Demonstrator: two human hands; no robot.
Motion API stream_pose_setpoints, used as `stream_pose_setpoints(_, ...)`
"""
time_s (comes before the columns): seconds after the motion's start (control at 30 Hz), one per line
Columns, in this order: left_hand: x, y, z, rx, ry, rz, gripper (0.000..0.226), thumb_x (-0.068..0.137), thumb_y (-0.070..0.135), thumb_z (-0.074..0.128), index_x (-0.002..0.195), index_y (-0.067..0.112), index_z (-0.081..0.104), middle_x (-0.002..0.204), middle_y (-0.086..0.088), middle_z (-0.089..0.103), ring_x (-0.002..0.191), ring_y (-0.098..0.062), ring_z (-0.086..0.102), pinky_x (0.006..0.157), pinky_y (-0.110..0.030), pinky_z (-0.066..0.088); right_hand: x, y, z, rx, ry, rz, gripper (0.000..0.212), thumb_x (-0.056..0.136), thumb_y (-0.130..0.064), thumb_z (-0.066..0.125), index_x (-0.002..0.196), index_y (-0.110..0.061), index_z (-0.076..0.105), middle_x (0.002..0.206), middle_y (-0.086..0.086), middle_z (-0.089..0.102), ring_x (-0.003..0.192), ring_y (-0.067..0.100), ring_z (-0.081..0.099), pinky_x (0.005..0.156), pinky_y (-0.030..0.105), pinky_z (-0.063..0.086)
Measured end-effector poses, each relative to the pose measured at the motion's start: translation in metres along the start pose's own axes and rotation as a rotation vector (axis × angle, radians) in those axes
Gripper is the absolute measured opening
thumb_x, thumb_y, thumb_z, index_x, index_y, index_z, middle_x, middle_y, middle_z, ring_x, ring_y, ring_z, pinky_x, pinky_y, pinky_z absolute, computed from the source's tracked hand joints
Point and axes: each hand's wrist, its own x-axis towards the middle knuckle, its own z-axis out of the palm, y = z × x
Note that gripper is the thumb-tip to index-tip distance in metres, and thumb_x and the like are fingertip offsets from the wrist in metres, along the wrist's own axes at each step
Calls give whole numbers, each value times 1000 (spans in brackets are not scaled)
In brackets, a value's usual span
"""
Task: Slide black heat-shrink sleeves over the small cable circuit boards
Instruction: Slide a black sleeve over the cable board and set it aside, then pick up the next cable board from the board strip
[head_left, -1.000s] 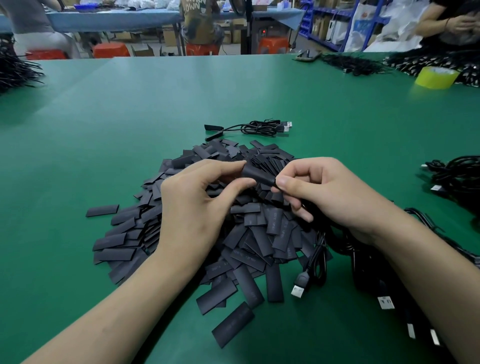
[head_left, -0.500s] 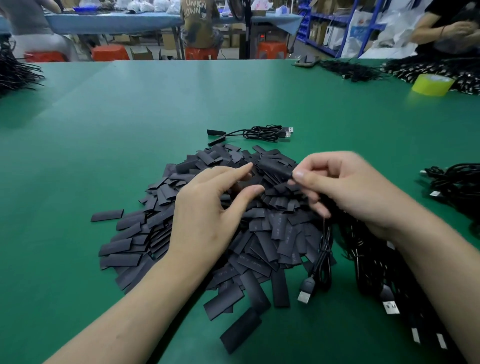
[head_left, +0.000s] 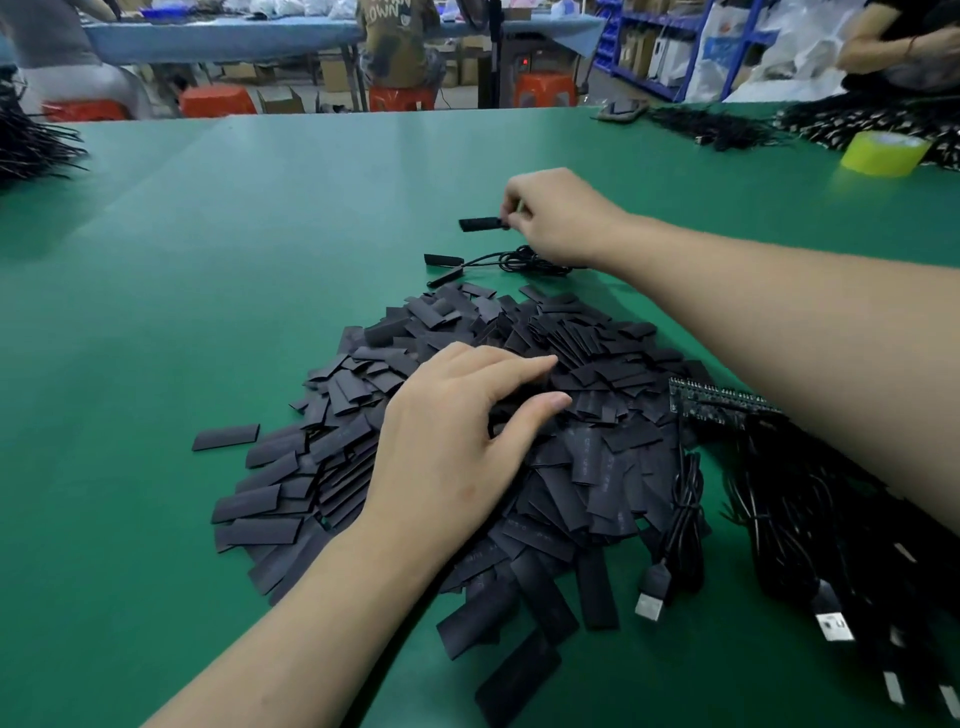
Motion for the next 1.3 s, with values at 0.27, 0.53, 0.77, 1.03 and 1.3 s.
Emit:
stream_pose_setpoints(0.27,-1,-2,0,-18,-19,16,29,93,43,67,114,26,78,103,17,73,94,-9,62,85,-35,53,-19,-6,-7,-20,-93,-85,30,105,-17,50,130,-16,67,128,8,67,119,25,59,102,32,45)
stream_pose_setpoints(0.53,0,2,0,-10,-48,19,28,94,42,67,113,25,78,101,15,73,96,-10,63,87,-36,53,-146,35,-91,-245,-408,127,26,89,-49,70,99,-26,75,98,-8,75,87,11,67,87,36,54)
stream_pose_setpoints(0.77,0,4,-1,-2,-51,19,25,94,39,70,113,24,79,101,14,73,98,-10,64,87,-37,54,-188,42,-59,-315,-454,341,53,84,-69,64,94,-18,75,94,4,74,92,24,67,86,40,56)
stream_pose_setpoints(1.03,0,7,-6,-76,-82,30,22,94,36,72,111,24,79,101,13,73,99,-11,65,89,-40,53,-197,43,-81,299,-377,201,39,66,-61,75,83,-29,61,71,-11,61,60,5,48,62,32,37)
stream_pose_setpoints(1.3,4,16,-10,-347,-196,-115,4,90,34,76,90,33,80,79,16,73,76,-1,66,68,-13,44,-190,3,-49,487,-427,-86,21,83,-39,76,86,-19,70,81,6,69,70,10,56,69,40,48)
